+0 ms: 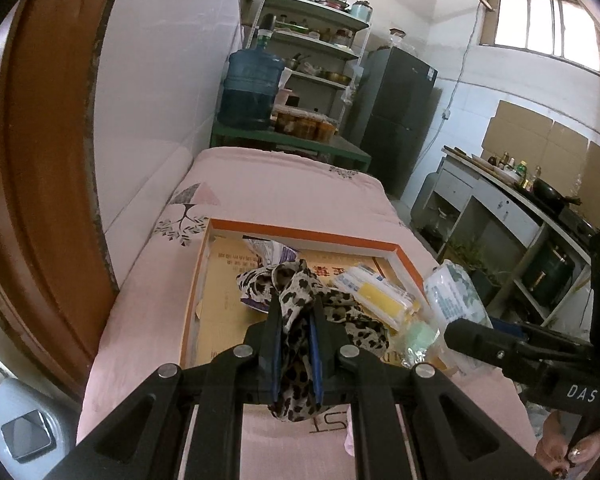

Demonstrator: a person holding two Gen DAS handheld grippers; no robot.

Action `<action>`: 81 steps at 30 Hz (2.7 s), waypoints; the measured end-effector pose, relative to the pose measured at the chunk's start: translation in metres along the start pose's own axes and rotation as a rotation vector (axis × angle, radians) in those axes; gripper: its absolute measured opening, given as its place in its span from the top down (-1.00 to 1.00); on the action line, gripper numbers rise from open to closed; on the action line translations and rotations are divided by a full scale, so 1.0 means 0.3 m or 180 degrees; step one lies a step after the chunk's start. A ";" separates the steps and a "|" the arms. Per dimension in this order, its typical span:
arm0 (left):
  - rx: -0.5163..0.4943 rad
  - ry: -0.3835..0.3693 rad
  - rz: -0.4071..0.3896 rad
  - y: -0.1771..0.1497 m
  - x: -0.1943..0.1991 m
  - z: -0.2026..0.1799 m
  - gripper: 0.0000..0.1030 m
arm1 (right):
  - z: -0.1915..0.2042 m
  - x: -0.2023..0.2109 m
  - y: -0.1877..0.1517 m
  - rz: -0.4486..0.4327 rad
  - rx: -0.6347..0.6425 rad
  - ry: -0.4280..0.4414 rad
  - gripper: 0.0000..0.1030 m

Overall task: Organize soft objects
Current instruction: 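Carry the scrunchie and tissue pack over the box lid, then lower both items into the box lid and open both tools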

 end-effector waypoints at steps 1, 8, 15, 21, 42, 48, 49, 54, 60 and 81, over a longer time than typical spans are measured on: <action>0.0000 0.0004 0.0005 0.002 -0.007 0.002 0.78 | 0.000 -0.001 0.000 -0.0001 -0.0001 0.0000 0.03; 0.0021 0.0050 0.0038 0.014 -0.054 0.021 0.78 | -0.008 -0.042 0.021 0.0028 -0.0007 -0.0003 0.03; 0.0029 0.0077 0.0074 0.025 -0.097 0.037 0.78 | -0.026 -0.088 0.040 0.0063 -0.0010 -0.0021 0.03; 0.0054 0.0106 0.0124 0.022 -0.131 0.058 0.78 | -0.044 -0.130 0.061 0.0087 -0.0010 -0.0052 0.03; 0.0151 0.0165 0.0287 -0.020 -0.225 0.120 0.78 | -0.092 -0.295 0.108 0.0255 0.0049 -0.0148 0.03; 0.0162 0.0191 0.0376 -0.046 -0.264 0.145 0.78 | -0.125 -0.358 0.103 0.0374 0.0004 -0.0228 0.03; 0.0165 0.0193 0.0387 -0.047 -0.273 0.148 0.77 | -0.133 -0.366 0.100 0.0389 -0.0006 -0.0246 0.03; 0.0174 0.0191 0.0424 -0.058 -0.294 0.159 0.78 | -0.167 -0.396 0.090 0.0460 -0.0009 -0.0355 0.03; 0.0149 0.0209 0.0457 -0.066 -0.305 0.165 0.77 | -0.173 -0.424 0.078 0.0519 0.0051 -0.0430 0.03; 0.0163 0.0178 0.0453 -0.069 -0.307 0.162 0.59 | -0.174 -0.431 0.073 0.0506 0.0078 -0.0459 -0.02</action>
Point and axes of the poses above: each gripper's, at about its wrist camera, not at the fingertips, and x roughly against the way its jaws point, z to its left, y to its top, the point moved 8 cm from there along -x, roughly the way its jaws point, and after that the axes turned 6 degrees about x, right-handed, at the moved point
